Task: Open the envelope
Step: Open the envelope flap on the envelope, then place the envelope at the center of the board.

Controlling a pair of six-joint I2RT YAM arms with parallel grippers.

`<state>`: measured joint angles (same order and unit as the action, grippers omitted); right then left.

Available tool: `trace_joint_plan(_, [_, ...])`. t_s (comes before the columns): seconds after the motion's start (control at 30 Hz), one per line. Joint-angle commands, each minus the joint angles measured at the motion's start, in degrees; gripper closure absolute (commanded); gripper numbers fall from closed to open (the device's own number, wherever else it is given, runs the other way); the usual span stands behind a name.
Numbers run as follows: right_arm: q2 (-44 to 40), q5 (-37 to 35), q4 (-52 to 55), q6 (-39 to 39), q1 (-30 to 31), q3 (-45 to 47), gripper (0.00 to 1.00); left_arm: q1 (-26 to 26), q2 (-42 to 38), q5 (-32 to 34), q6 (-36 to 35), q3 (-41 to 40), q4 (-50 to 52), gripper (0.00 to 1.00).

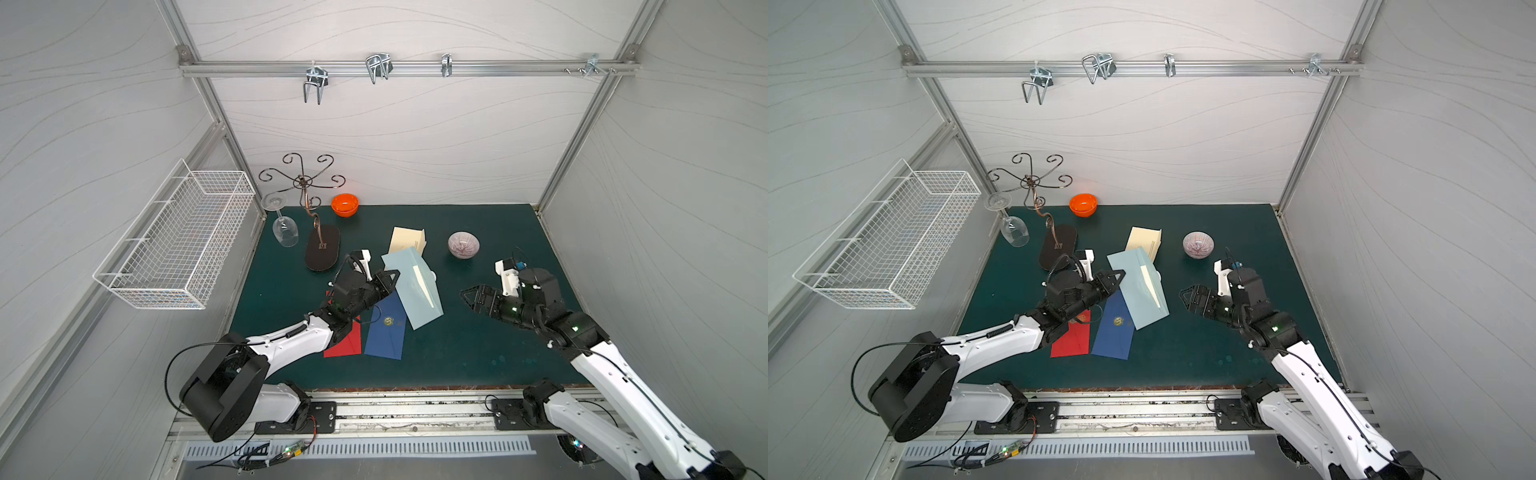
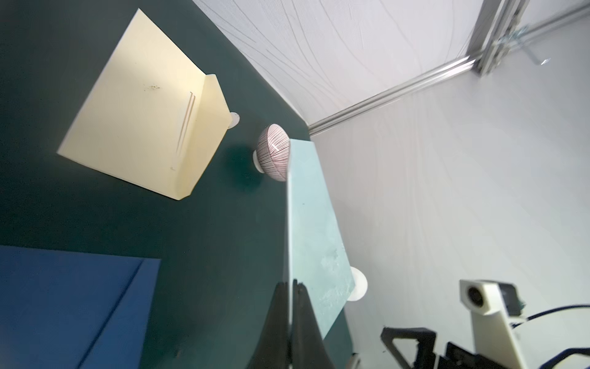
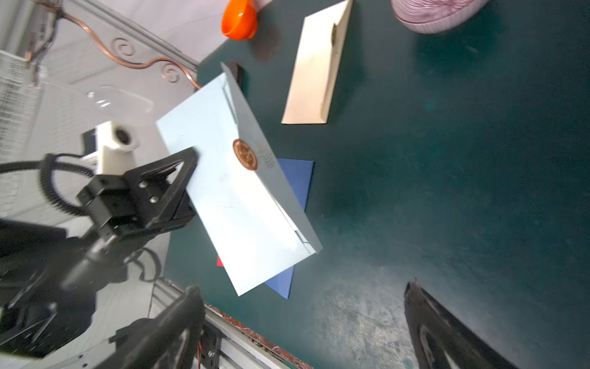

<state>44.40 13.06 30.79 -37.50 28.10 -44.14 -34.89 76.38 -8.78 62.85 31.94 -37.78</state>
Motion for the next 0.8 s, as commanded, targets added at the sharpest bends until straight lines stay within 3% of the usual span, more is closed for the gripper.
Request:
trace_joint_plan(0.0, [-0.13,6.45,-5.63,1.78,-0.18,0.90,0.04,0.52,1.17,-4.80,12.20,1.15,-13.53,1.00])
trace_joint_plan(0.33, [4.02,9.39,-6.73,2.20,0.91,0.75,0.13,0.52,5.70,-15.11,15.40,6.16,-17.56,1.00])
trace_joint_plan(0.53, [5.78,6.83,-7.32,0.76,2.53,1.16,0.20,0.50,11.62,-22.02,20.97,10.16,-22.59,1.00])
trace_joint_plan(0.77, [5.12,7.40,-7.19,-0.31,0.19,2.17,0.34,0.44,12.20,-22.47,20.77,10.52,-22.52,1.00])
